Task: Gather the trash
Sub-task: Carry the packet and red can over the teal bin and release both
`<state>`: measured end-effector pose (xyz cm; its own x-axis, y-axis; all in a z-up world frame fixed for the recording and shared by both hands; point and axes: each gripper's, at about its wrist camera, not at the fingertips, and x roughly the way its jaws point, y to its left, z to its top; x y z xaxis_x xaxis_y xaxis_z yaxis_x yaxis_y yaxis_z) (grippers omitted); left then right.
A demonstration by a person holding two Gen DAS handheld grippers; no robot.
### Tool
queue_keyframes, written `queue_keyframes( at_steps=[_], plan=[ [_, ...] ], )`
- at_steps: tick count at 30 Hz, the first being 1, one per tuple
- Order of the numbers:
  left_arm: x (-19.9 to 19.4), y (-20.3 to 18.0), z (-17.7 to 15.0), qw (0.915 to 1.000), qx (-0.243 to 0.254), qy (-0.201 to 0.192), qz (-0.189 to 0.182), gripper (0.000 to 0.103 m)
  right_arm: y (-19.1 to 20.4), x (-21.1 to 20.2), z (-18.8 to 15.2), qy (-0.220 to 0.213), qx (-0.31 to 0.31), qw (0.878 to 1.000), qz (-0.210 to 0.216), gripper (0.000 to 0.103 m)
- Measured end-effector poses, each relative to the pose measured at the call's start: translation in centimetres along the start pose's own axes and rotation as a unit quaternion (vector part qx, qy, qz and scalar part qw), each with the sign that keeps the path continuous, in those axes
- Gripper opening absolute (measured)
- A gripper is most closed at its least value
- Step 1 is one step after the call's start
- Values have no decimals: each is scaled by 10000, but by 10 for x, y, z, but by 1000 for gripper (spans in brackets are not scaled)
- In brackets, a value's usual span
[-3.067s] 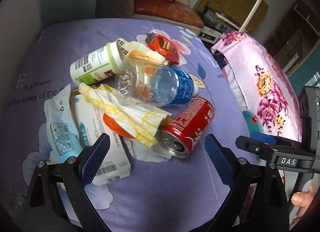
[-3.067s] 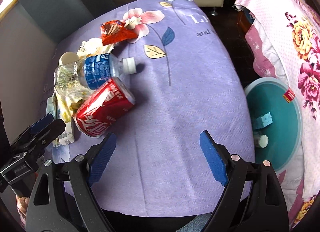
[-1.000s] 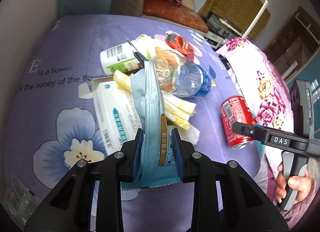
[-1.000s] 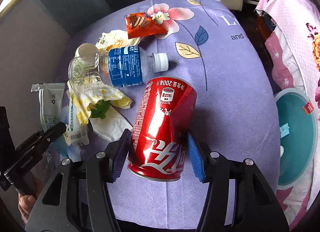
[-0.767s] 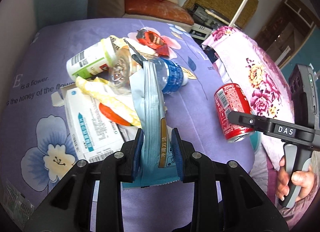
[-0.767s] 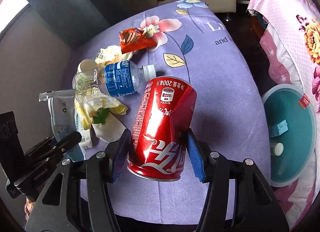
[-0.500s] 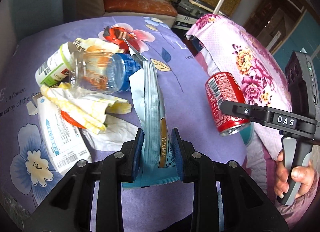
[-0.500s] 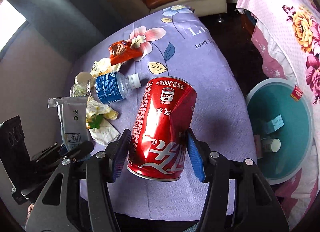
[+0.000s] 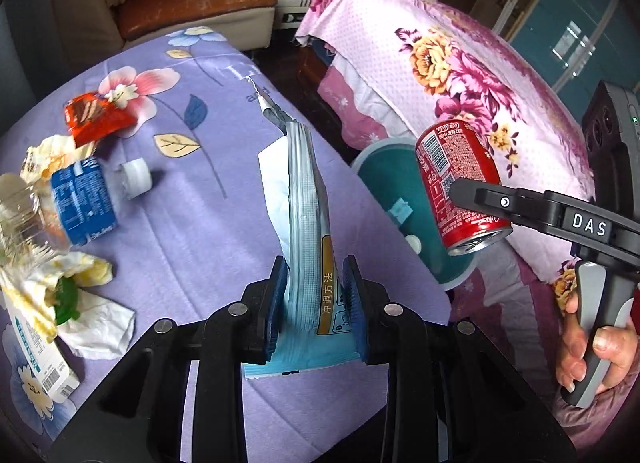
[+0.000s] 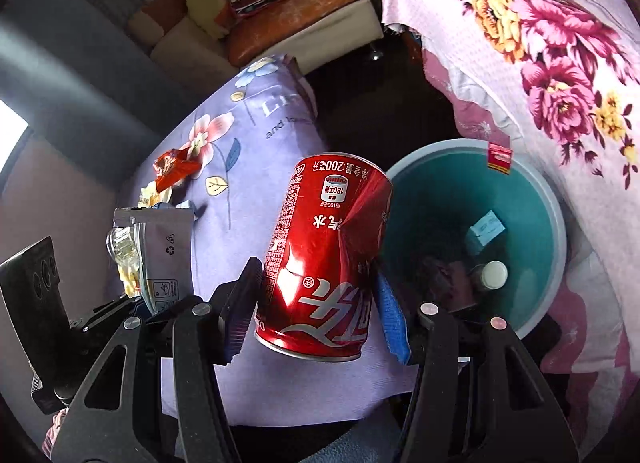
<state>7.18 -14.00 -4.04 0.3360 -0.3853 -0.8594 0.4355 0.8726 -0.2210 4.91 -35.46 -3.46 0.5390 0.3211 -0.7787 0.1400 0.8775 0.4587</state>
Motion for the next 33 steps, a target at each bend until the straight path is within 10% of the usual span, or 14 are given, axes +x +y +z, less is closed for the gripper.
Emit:
queue_keyframes(
  at_steps=[21, 25, 27, 33],
  plan=[
    [84, -108, 41, 9954, 836, 472, -26, 31, -119, -16, -9, -116, 865, 9953, -412, 53],
    [86, -113, 44, 9954, 857, 423, 29, 51, -122, -17, -8, -117, 874, 9951, -441, 53],
    [85, -113, 44, 9959, 812, 389, 78, 78, -123, -16, -7, -97, 874, 9951, -443, 53],
    [81, -104, 44, 9963, 747, 330, 259, 83, -119, -11, -7, -40, 851, 9954, -437, 53]
  ],
)
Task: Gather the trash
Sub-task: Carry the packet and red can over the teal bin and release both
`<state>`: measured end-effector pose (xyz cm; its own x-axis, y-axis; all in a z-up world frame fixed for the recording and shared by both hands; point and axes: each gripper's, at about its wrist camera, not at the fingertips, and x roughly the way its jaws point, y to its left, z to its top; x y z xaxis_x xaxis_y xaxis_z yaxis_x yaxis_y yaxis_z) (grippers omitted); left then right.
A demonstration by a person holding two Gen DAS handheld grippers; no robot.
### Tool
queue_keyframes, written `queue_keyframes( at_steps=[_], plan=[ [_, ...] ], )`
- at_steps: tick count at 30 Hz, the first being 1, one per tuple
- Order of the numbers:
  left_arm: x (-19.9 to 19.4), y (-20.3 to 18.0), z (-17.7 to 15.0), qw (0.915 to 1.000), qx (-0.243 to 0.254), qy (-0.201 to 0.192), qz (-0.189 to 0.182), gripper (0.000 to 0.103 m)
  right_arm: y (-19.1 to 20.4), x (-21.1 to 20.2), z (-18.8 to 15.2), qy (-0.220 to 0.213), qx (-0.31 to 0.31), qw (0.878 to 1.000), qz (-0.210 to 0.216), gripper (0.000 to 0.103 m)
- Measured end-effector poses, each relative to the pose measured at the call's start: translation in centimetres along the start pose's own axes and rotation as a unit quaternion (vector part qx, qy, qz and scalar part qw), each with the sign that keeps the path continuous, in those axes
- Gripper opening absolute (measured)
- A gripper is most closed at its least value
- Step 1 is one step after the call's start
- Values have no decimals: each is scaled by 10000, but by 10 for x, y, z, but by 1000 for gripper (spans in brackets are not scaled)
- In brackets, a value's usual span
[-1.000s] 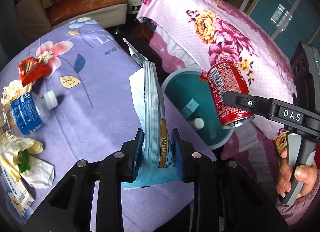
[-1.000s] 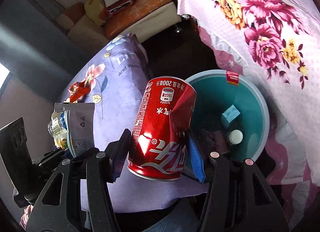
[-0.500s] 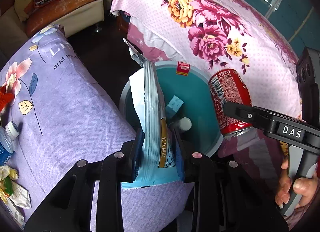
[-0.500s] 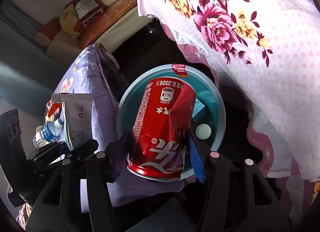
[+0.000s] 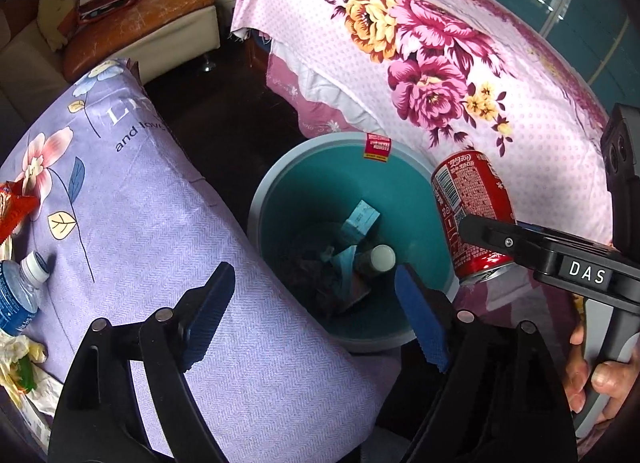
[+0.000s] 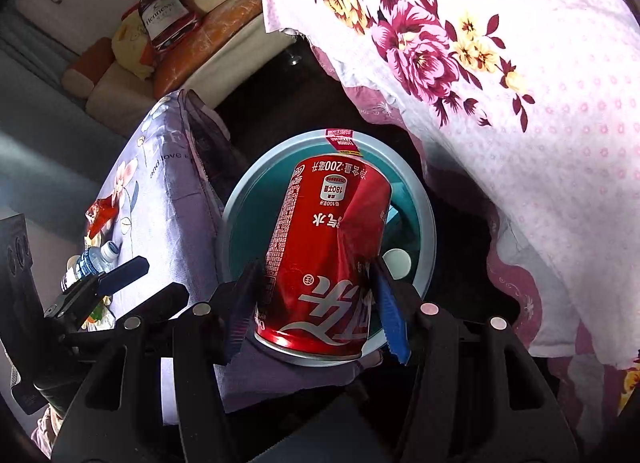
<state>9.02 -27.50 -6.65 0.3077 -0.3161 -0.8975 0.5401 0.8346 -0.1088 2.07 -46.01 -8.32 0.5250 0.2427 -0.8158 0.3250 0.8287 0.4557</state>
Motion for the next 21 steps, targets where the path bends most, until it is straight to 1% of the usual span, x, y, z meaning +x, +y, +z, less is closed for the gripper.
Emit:
queue_keyframes(
  at_steps=[8, 13, 21],
  plan=[
    [-2, 21, -13, 9994, -344, 85, -64, 85, 9, 8, -2, 118, -101, 9999, -65, 53],
    [-2, 28, -21, 9988, -458, 168, -90, 85, 13, 10, -3, 174, -138, 9997, -125, 53],
    [-6, 42, -34, 9978, -622, 198, -133, 86, 26, 15, -7, 296, -206, 9992, -160, 54]
  ],
)
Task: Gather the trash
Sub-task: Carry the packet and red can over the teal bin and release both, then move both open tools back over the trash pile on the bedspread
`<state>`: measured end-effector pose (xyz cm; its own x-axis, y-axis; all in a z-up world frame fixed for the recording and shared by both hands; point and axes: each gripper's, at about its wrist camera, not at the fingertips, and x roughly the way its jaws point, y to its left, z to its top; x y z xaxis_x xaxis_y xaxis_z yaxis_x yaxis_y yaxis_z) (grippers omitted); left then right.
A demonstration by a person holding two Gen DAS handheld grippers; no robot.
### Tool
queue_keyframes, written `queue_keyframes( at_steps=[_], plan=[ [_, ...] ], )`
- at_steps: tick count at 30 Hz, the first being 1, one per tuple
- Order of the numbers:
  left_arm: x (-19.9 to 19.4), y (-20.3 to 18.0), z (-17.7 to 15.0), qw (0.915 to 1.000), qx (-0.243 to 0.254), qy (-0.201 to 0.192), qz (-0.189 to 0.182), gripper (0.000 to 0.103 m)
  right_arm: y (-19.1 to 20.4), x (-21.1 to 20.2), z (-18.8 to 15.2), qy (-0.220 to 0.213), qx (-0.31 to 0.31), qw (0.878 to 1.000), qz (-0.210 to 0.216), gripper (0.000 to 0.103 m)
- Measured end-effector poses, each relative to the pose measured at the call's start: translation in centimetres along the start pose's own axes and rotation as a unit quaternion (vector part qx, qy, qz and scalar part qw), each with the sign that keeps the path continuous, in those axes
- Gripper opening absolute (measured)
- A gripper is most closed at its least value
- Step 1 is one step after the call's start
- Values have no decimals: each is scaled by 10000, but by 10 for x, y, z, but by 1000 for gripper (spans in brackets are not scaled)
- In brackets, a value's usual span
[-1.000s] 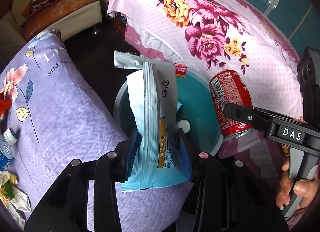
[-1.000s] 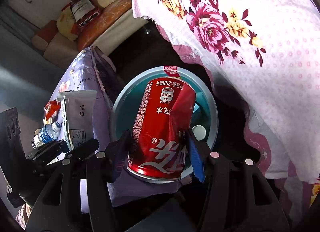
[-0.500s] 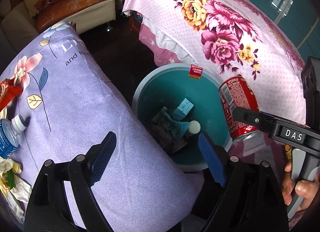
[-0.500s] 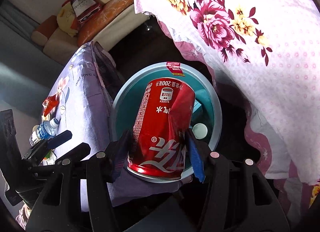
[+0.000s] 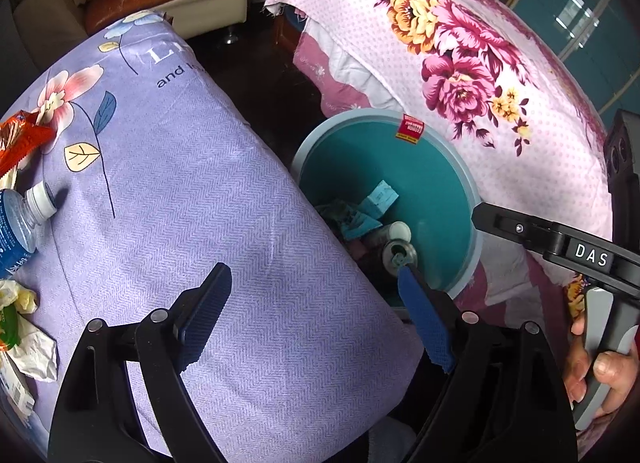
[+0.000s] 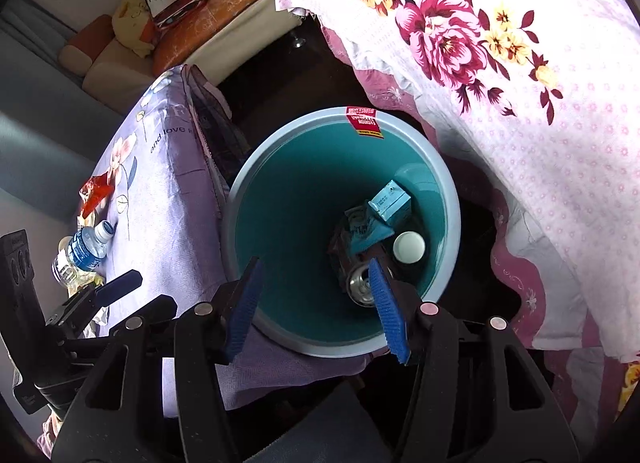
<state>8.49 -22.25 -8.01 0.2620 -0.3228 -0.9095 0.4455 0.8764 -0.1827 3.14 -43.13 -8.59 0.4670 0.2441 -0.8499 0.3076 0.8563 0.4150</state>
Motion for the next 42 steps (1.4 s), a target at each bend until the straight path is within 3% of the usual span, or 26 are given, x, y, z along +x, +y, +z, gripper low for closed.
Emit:
queue_keyframes(
  at_steps=[7, 11, 29, 36, 42],
  plan=[
    [-11, 16, -7, 9998, -185, -85, -28, 87, 20, -3, -2, 16, -173, 9998, -99, 73],
    [-18, 27, -14, 9994, -308, -162, -24, 91, 33, -3, -4, 67, -303, 9994, -143, 76],
    [-68, 115, -66, 9928, -1067, -502, 213, 92, 121, 12, -24, 370, -1078, 9933, -193, 81],
    [-95, 171, -92, 9836, -1589, -728, 438, 93, 168, 20, -35, 475, -1653, 9846, -323, 82],
    [-123, 233, -126, 9661, -2188, -1014, 925, 93, 213, 29, -47, 556, -2203, 9730, -400, 83]
  ],
)
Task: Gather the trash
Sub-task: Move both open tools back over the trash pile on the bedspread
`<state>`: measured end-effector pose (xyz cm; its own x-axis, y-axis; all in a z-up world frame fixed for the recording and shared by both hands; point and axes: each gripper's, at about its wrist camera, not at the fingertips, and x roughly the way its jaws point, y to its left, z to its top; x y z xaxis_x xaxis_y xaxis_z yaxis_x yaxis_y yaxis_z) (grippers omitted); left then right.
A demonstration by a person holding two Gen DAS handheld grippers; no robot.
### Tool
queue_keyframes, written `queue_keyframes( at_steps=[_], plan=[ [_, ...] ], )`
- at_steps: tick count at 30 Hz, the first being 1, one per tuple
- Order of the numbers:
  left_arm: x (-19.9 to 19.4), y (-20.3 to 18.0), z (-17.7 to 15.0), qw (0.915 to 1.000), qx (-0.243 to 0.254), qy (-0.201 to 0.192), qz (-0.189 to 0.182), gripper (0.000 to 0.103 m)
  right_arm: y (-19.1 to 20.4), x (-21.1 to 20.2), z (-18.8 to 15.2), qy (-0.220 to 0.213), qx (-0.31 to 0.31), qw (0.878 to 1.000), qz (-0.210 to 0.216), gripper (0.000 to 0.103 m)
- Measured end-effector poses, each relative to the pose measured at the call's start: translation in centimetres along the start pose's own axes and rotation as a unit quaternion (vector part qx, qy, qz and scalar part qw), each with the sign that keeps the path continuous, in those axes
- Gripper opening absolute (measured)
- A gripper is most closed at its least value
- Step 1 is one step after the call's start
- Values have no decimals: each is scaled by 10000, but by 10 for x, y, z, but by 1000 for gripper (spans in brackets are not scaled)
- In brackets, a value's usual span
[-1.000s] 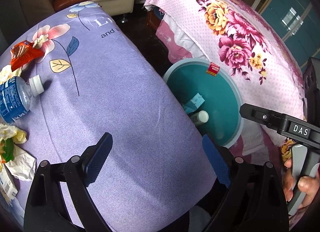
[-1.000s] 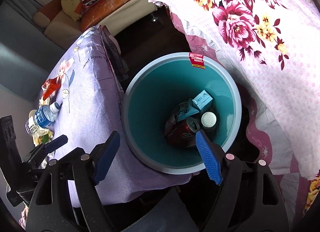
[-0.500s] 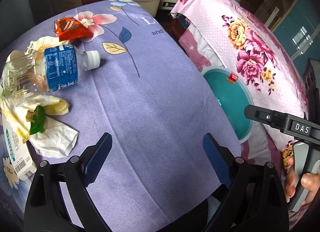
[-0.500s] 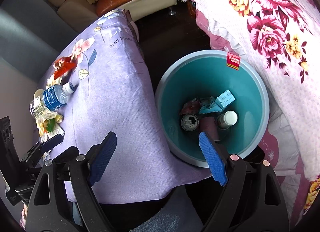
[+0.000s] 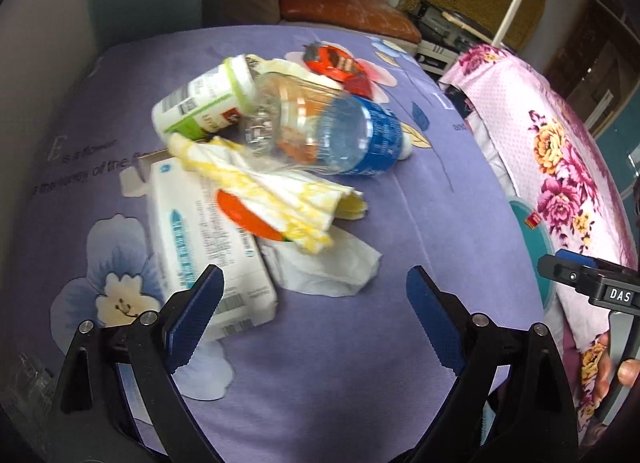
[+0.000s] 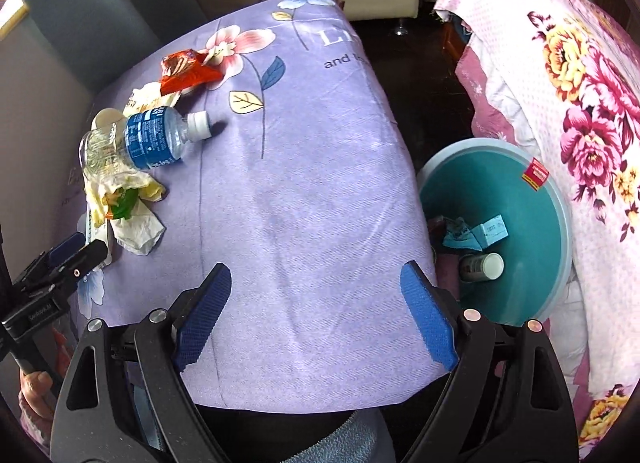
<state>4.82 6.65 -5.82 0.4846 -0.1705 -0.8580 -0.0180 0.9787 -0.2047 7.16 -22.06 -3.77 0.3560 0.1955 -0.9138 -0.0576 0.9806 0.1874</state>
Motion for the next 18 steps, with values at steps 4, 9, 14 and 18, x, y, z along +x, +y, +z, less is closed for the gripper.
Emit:
queue_keyframes(
  at_steps=[4, 9, 14, 18],
  plan=[
    [3, 43, 0, 9988, -447, 59, 193, 94, 27, 9, 4, 101, -293, 9995, -20, 83],
    [14, 60, 1, 9982, -519, 160, 254, 94, 61, 18, 6, 196, -692, 9974, -58, 83],
    [31, 58, 8, 9983, -442, 252, 276, 94, 88, 21, 9, 155, -1185, 9925, -243, 83],
    [41, 58, 9, 9977, -329, 266, 538, 94, 108, 25, 19, 111, -1617, 9857, -452, 83]
  ],
)
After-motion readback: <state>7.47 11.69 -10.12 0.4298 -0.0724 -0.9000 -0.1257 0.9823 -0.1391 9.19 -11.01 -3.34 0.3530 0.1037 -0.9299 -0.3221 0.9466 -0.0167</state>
